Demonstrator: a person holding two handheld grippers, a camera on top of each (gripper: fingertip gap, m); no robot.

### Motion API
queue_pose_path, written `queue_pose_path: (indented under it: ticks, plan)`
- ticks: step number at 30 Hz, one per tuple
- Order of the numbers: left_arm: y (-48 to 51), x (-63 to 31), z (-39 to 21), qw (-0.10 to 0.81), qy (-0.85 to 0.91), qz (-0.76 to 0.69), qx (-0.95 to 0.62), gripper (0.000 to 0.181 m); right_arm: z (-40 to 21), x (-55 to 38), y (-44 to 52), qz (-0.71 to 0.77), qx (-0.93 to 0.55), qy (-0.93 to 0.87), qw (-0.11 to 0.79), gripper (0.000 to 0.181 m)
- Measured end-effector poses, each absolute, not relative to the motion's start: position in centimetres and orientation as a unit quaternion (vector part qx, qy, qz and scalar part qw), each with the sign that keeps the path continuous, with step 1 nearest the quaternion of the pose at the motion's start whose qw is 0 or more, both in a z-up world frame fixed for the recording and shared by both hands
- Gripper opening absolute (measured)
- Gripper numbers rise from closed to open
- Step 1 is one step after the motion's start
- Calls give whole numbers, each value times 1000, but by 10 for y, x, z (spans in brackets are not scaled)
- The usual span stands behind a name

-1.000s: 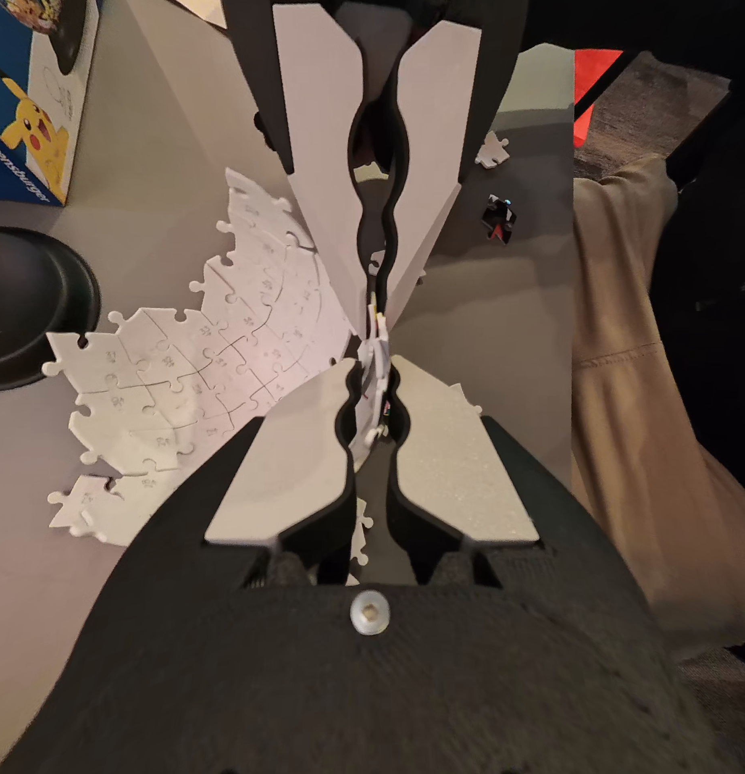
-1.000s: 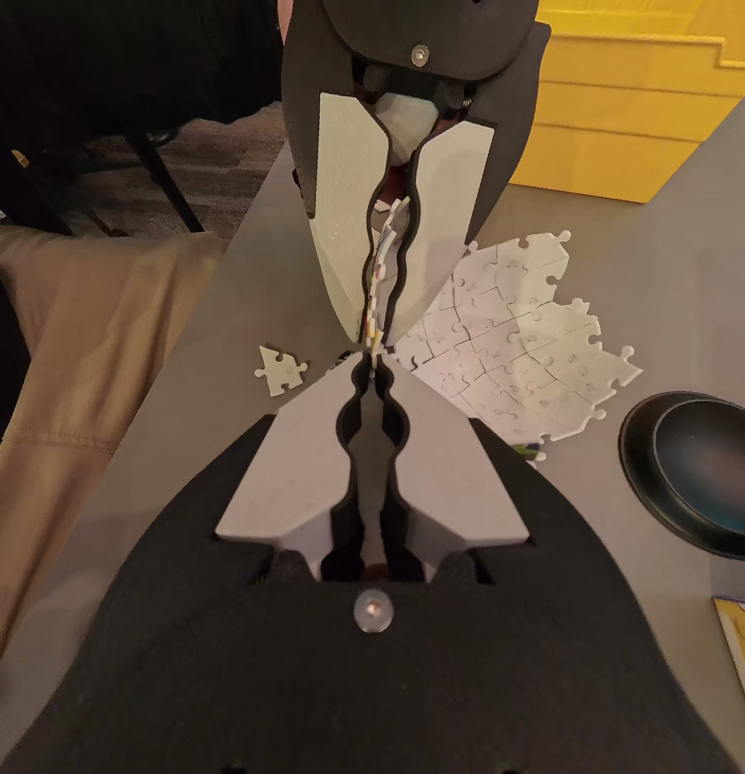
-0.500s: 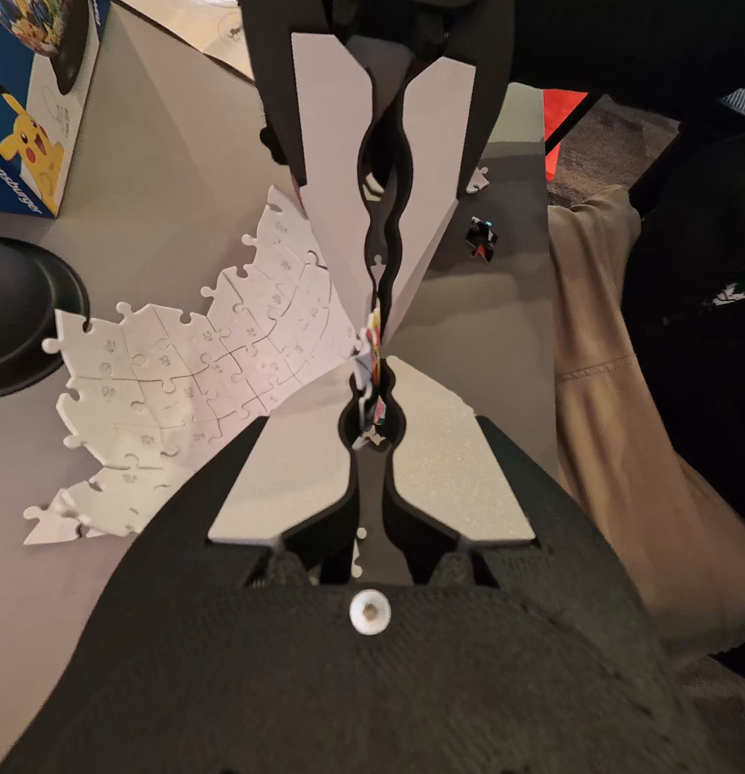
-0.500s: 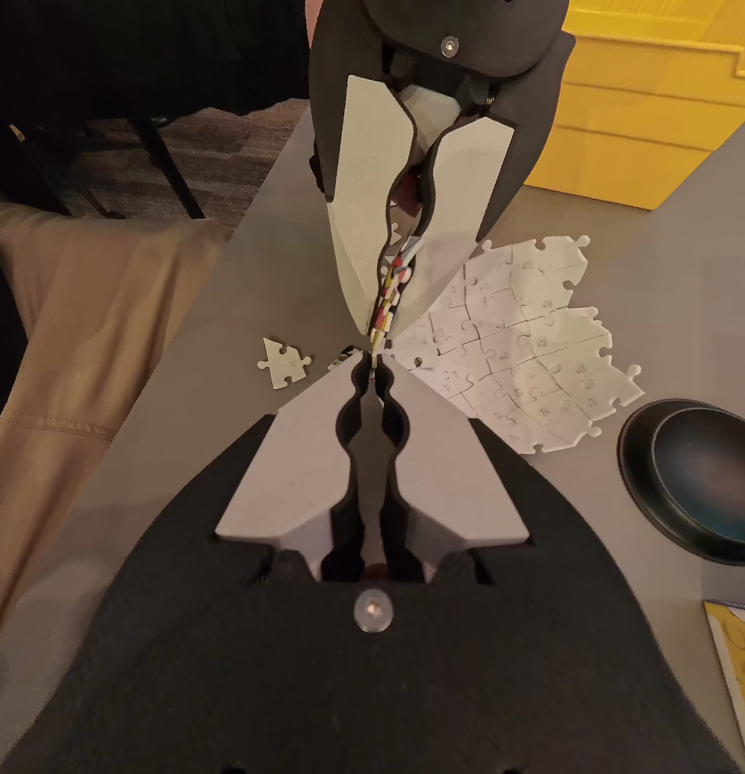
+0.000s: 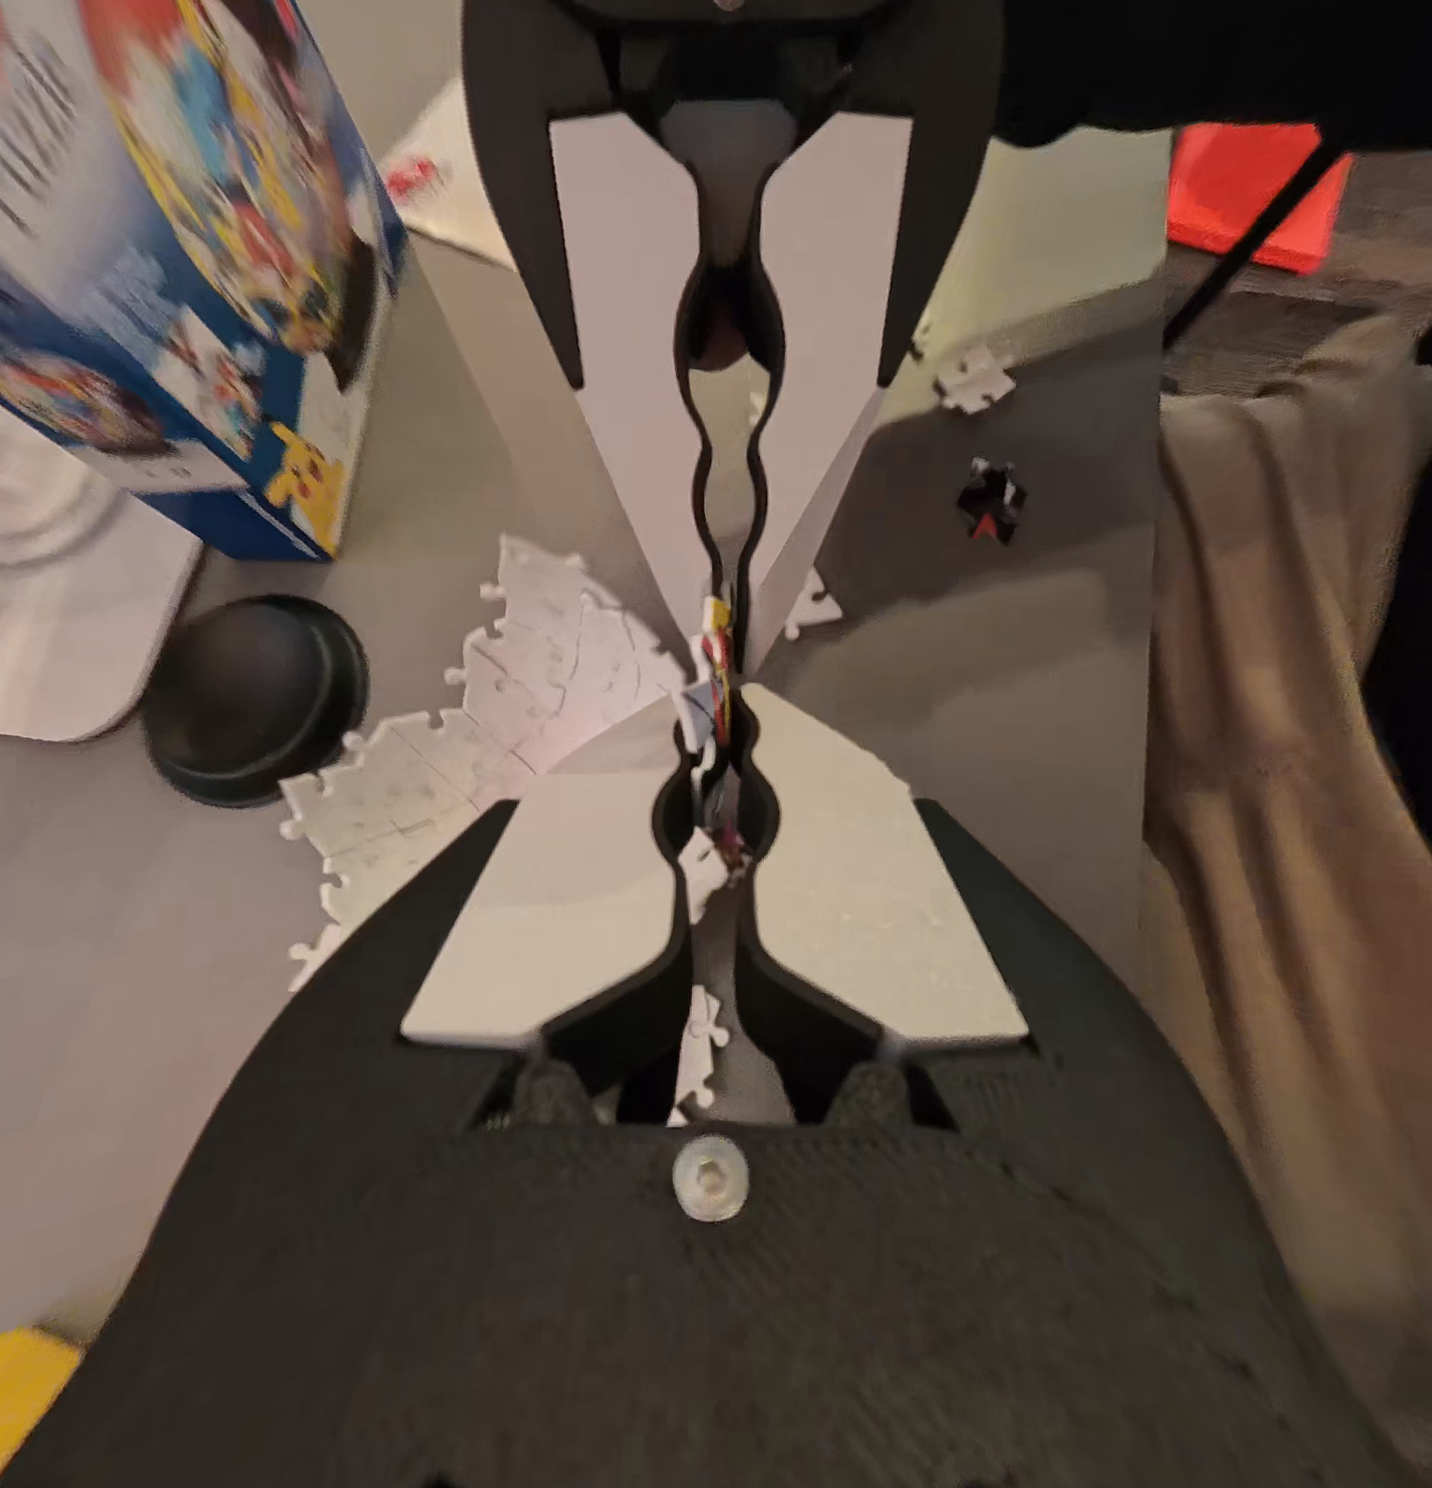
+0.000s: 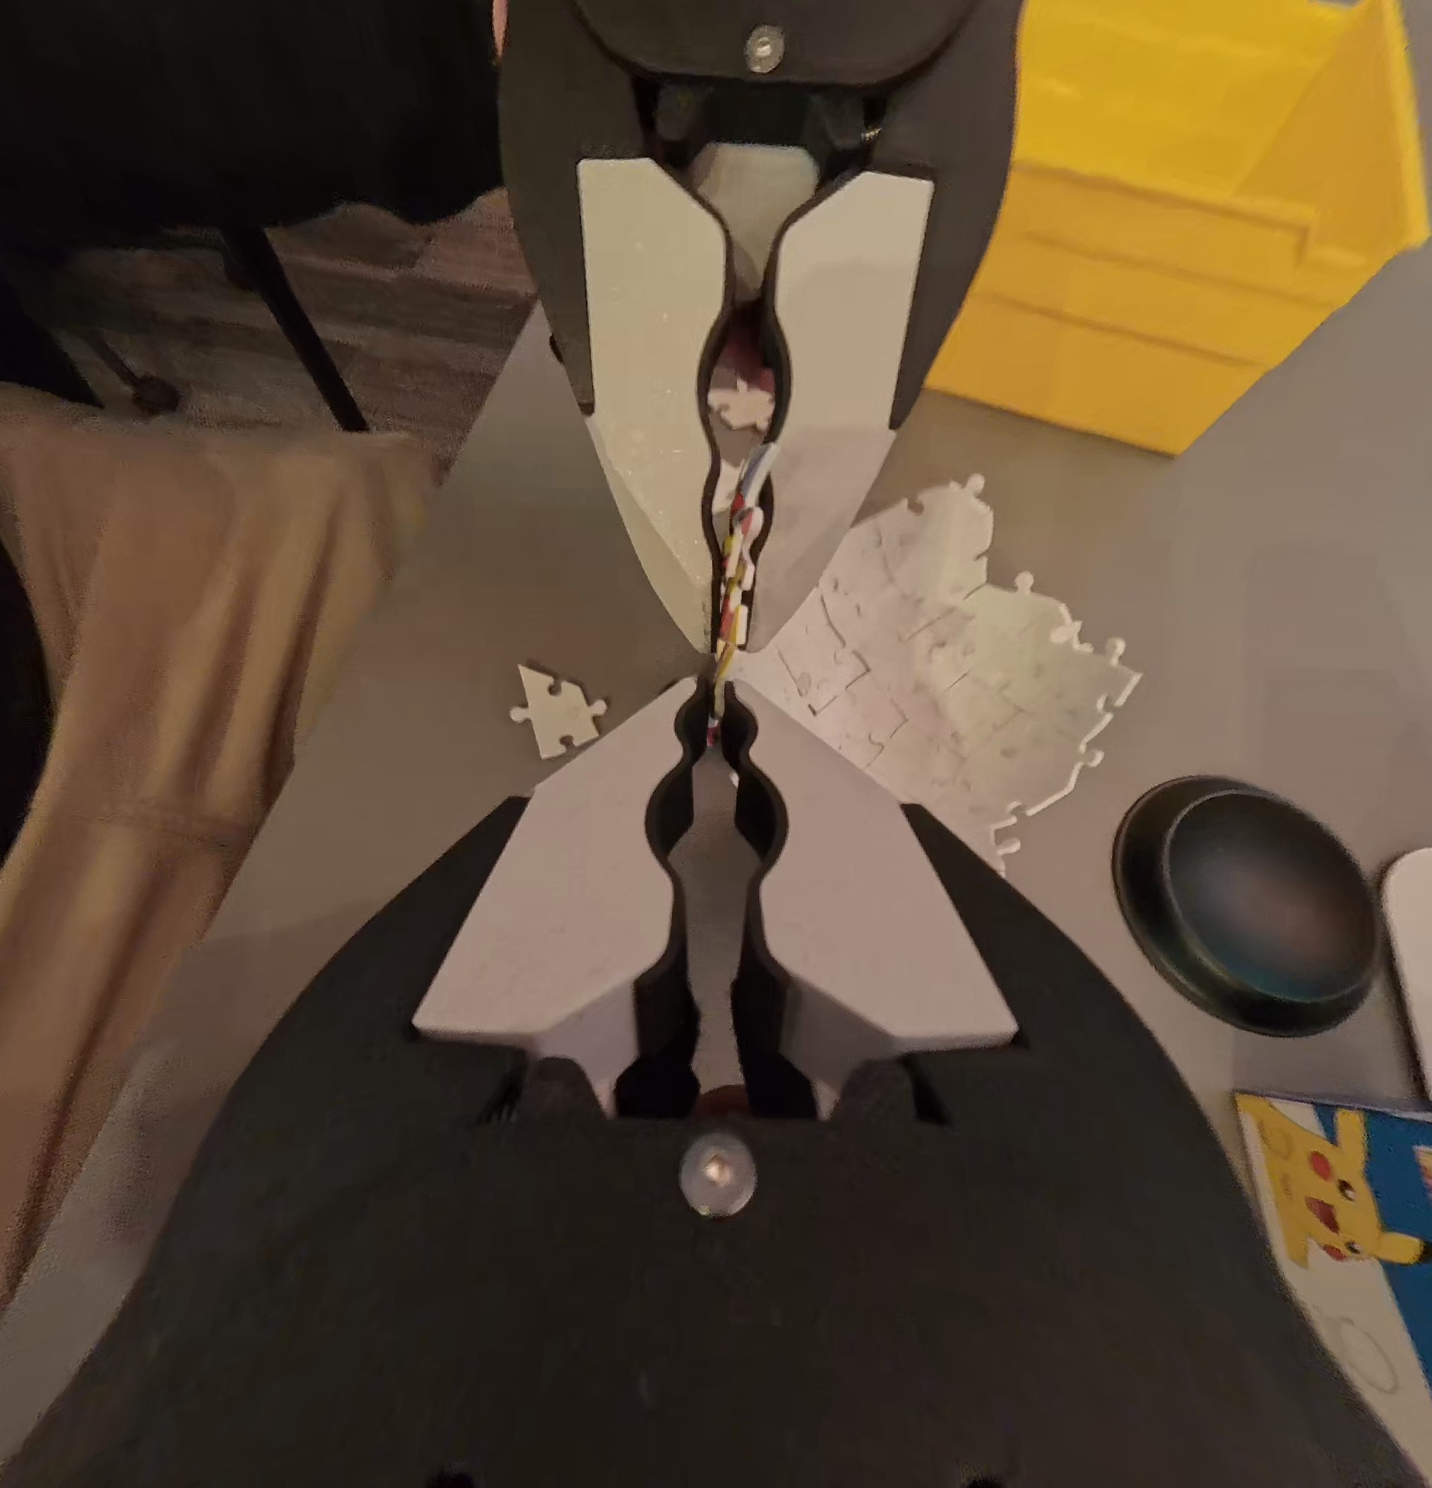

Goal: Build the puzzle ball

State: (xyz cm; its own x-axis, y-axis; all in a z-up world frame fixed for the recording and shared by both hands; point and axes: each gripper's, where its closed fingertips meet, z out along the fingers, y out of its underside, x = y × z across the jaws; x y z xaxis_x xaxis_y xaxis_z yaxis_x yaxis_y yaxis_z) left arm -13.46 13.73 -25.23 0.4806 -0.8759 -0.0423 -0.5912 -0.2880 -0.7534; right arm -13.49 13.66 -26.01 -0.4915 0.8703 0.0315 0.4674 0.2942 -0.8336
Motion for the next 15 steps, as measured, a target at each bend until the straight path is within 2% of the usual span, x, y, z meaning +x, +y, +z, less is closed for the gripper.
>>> queue_pose_path:
  ticks: [5,11,13,15]
  plan:
    - [111,-98,-219,428,491,-110,-750,4,-224,-109,112,372,-402,-781,300,0]
    - [108,-79,-301,375,466,21,-801,7,-296,-84,104,194,-400,-847,292,1]
    - [113,-90,-316,361,465,59,-806,37,-323,-76,109,164,-409,-857,266,2]
    - [112,-103,-290,382,464,79,-796,41,-316,-69,125,138,-437,-847,269,21]
